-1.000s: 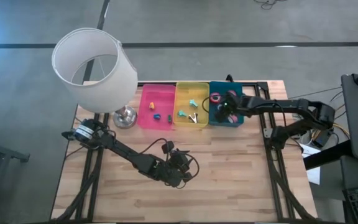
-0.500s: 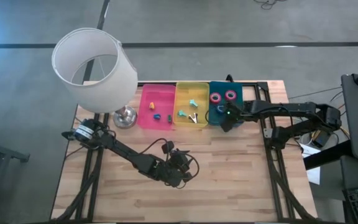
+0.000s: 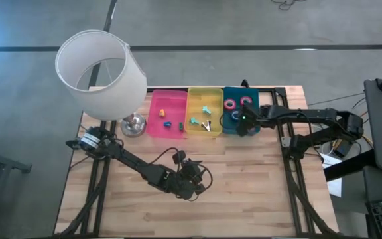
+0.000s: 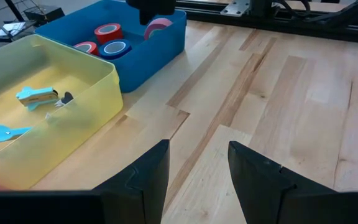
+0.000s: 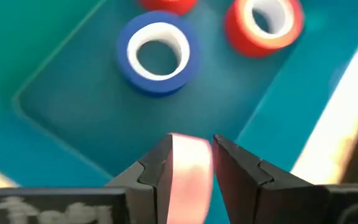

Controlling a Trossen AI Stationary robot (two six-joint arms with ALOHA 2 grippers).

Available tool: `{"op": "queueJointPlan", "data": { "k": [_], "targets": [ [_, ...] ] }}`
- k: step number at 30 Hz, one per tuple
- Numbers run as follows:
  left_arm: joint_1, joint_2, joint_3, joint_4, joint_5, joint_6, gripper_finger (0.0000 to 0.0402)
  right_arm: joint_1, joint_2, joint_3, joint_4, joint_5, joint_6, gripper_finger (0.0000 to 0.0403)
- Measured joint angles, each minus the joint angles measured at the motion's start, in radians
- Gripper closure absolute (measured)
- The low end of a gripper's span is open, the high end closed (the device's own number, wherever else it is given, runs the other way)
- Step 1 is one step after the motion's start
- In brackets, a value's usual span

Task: Pick and place Stapler, Stapler remover, tape
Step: Return to Home Position

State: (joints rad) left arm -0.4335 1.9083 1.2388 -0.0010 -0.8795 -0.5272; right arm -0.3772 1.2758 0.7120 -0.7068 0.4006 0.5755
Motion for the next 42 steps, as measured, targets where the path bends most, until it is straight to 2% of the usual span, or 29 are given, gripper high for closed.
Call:
{"op": "queueJointPlan", "data": {
  "k": [7, 12, 16, 21, 25, 29, 36, 42],
  "targets": [
    [0.000, 0.000, 0.000, 0.000, 0.000, 0.001, 0.0234, 0.012, 0.000, 0.000, 0.000, -0.110, 0.028, 0.0308],
    [0.000, 0.000, 0.000, 0.000, 0.000, 0.006, 0.0234, 0.021, 0.000, 0.008, 0.000, -0.109, -0.007, 0.0316],
    [0.000, -0.004, 0.000, -0.003, 0.000, 0.015, 0.0234, 0.029, 0.000, 0.044, 0.012, -0.068, -0.011, 0.0324],
    [-0.012, -0.064, -0.001, -0.051, -0.002, 0.017, 0.0234, 0.089, -0.003, 0.081, 0.095, -0.061, -0.063, 0.0343],
    [-0.030, -0.152, -0.001, -0.179, -0.031, -0.040, 0.0234, 0.174, -0.005, 0.106, 0.185, -0.090, -0.162, 0.0361],
    [-0.070, -0.249, -0.001, -0.378, -0.152, -0.134, 0.0240, 0.282, -0.006, 0.148, 0.234, -0.095, -0.227, 0.0375],
    [-0.189, -0.383, -0.001, -0.745, -0.289, -0.424, 0.0303, 0.487, -0.007, 0.154, 0.285, -0.108, -0.363, 0.0392],
    [-0.276, -0.424, -0.005, -0.934, -0.304, -0.544, 0.0365, 0.632, -0.007, 0.081, 0.416, -0.348, -0.470, 0.0394]
  ]
}}
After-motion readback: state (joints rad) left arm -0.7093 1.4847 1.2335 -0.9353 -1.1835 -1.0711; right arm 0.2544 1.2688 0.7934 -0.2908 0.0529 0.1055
